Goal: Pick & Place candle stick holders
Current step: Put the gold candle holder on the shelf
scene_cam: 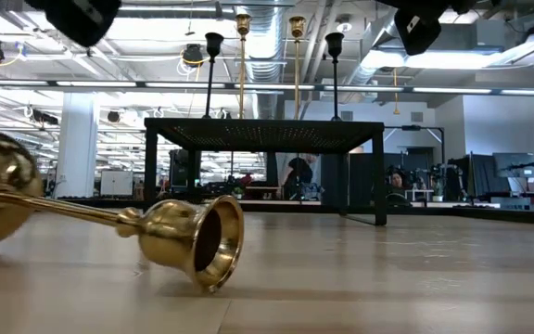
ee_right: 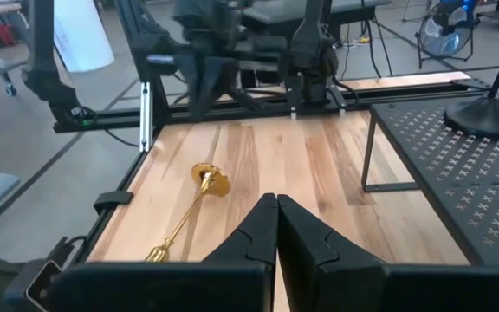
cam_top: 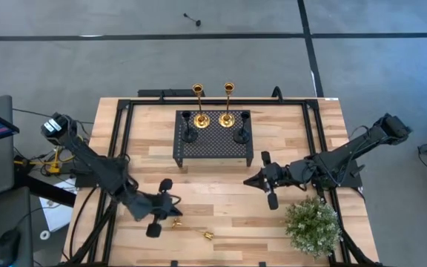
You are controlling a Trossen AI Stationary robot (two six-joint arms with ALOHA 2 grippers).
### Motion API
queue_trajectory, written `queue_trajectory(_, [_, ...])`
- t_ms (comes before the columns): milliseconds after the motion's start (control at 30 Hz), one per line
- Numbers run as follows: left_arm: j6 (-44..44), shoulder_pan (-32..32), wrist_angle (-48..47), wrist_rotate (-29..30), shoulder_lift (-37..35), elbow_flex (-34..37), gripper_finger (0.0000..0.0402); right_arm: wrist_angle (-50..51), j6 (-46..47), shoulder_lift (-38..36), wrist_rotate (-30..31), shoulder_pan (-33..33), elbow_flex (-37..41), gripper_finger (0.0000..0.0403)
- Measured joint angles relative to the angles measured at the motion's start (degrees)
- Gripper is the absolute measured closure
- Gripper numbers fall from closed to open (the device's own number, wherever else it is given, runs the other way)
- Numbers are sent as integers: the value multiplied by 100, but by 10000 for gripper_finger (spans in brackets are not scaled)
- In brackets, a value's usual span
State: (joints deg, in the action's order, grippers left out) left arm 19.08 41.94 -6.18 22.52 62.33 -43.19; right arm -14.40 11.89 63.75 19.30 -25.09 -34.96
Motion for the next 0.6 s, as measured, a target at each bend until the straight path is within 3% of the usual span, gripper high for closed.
queue_trajectory(267, [105, -876, -455, -1344, 447, -113, 398, 134, -1, 0, 1, -1, 0, 403])
queue_trajectory(600, [-1389, -1231, -585, -1488, 978, -572, 399, 195, -1, 0, 7, 1, 0, 403])
